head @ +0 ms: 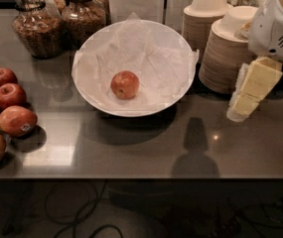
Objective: Pick apple from white bowl
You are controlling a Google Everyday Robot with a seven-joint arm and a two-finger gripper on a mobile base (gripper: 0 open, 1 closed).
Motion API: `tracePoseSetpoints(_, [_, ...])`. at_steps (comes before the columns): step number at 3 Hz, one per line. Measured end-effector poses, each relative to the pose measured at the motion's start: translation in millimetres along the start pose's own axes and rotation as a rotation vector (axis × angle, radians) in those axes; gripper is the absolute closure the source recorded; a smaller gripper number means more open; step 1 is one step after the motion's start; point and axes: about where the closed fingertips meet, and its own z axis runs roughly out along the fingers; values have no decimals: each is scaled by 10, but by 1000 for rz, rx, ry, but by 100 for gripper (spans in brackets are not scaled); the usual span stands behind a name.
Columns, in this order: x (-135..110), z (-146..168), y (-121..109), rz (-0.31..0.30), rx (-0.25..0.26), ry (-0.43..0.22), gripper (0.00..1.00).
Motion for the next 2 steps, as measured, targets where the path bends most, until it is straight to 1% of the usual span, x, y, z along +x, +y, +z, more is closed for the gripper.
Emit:
tracePoseSetpoints(1, [-613,275,-256,19,15,-91,0])
tracePoseSetpoints(2, [-1323,435,-465,-6,19,-176,0])
